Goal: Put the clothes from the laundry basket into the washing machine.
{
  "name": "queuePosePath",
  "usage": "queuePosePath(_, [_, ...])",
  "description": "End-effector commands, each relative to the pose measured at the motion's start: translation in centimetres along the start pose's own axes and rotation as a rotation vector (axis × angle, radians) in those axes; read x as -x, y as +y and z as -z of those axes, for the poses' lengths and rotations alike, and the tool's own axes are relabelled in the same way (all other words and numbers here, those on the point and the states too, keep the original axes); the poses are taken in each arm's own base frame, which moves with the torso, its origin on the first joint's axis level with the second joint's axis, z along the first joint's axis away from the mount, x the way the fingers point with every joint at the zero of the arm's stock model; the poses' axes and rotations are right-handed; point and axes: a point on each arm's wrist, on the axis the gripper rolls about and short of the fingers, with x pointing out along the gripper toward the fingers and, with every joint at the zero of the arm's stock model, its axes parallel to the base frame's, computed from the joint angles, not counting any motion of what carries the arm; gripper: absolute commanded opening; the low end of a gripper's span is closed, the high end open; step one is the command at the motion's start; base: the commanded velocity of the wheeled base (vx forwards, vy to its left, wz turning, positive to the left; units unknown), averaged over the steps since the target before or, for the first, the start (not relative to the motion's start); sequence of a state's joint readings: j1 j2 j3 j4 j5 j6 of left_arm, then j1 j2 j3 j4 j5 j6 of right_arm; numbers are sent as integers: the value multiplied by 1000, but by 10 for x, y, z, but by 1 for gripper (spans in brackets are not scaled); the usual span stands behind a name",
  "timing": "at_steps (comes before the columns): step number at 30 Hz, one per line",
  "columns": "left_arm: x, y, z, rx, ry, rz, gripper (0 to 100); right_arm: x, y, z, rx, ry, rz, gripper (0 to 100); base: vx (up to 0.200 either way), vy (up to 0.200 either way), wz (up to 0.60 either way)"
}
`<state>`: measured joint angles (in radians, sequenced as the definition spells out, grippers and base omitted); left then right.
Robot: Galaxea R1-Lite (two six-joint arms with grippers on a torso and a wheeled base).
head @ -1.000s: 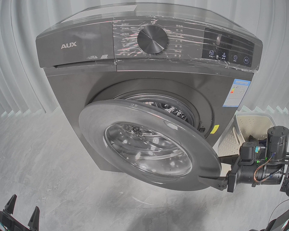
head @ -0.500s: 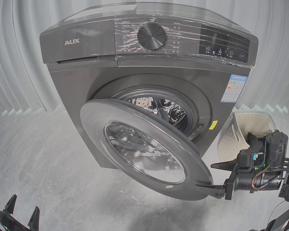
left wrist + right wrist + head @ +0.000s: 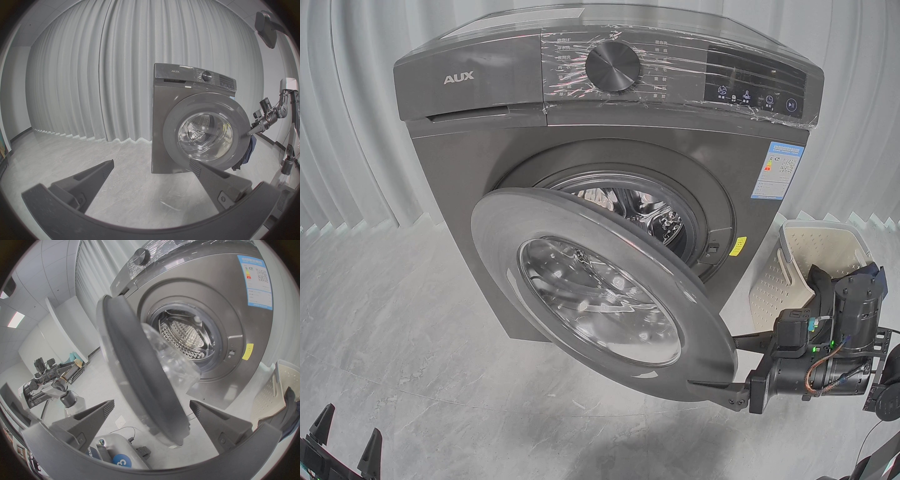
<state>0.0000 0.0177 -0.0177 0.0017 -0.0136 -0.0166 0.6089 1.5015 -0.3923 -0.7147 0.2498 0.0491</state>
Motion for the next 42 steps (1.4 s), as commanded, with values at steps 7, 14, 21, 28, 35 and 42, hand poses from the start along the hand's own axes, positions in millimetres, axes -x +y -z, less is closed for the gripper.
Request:
queuePosePath(7, [0, 0, 5, 0, -2, 2, 100, 15, 20, 8, -18, -2, -75, 100, 0, 0, 0])
queuePosePath(14, [0, 0, 5, 0, -2, 3, 100, 49, 24, -15, -42, -176, -81, 100, 0, 0, 0])
queuePosePath(21, [0, 0, 5, 0, -2, 2, 100, 66, 11, -37, -109, -288, -19, 100, 0, 0, 0])
queuePosePath(28, [0, 0, 5, 0, -2, 3, 100, 26, -25, -19, -153, -135, 108, 100, 0, 0, 0])
queuePosePath(35, [0, 0, 5, 0, -2, 2, 100, 5, -42, 3, -133, -53, 153, 100, 0, 0, 0])
queuePosePath(42, [0, 0, 5, 0, -2, 2, 100, -3, -30, 18, -96, 10, 102, 100, 0, 0, 0])
